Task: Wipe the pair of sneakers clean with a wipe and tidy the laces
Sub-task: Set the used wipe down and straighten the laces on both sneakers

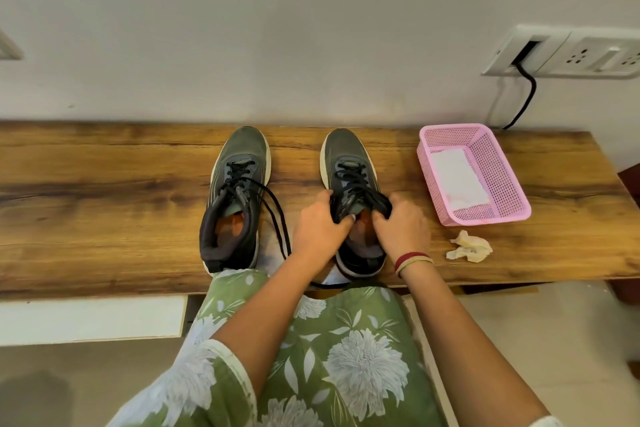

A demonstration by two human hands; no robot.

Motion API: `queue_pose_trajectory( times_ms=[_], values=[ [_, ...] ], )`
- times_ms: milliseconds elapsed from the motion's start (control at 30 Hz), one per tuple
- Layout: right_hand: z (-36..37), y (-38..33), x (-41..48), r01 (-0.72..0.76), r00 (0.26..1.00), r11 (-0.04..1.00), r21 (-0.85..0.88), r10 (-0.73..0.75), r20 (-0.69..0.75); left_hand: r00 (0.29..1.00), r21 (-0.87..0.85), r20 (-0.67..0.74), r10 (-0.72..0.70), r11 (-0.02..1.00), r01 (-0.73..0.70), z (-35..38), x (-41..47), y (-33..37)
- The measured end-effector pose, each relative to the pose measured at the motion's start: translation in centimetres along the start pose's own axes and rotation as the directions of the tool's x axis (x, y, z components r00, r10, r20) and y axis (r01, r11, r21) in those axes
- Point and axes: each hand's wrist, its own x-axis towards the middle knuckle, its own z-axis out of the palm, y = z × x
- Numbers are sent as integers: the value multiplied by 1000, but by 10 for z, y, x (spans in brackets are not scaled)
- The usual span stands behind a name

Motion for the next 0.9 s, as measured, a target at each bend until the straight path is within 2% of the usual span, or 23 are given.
queue_pose_trajectory(
  times_ms=[100, 200, 333, 400, 500, 533, 600, 667, 767, 900],
  values=[
    [-3, 5, 6, -2, 1000, 1000, -23, 1, -29, 998, -31, 59, -4, 1000, 6, 7, 3, 4],
    [-6, 12, 11, -8, 999, 1000, -14, 8, -47, 978, -90, 209, 1, 996, 18, 10, 6, 9],
    [-8, 16, 15, -7, 1000, 1000, -12, 7, 29, 965, -165, 258, 41, 986, 3, -3, -4, 13],
    [-10, 11, 10, 28, 1000, 1000, -3, -28, 7, 981, -144, 184, 60, 989, -34, -22, -16, 11],
    [-10, -16, -18, 115, 979, 987, 114, -93, -180, 982, -31, -136, 131, 990, -136, -63, -35, -3],
    [-7, -29, -31, 161, 961, 971, 176, -113, -252, 961, -4, -245, 129, 991, -134, -76, -38, -12],
    [6, -53, -55, 263, 931, 917, 299, -160, -328, 915, 42, -399, 56, 998, -42, -97, -38, -32],
    [26, -71, -71, 349, 919, 852, 391, -229, -321, 899, 18, -434, -56, 997, 71, -108, -35, -54],
    [52, -83, -79, 434, 901, 776, 457, -357, -248, 919, -30, -359, -165, 986, 166, -111, -27, -72],
    [73, -79, -78, 326, 930, 767, 553, -366, -41, 930, -24, -306, -204, 978, 207, -107, -15, -68]
  ],
)
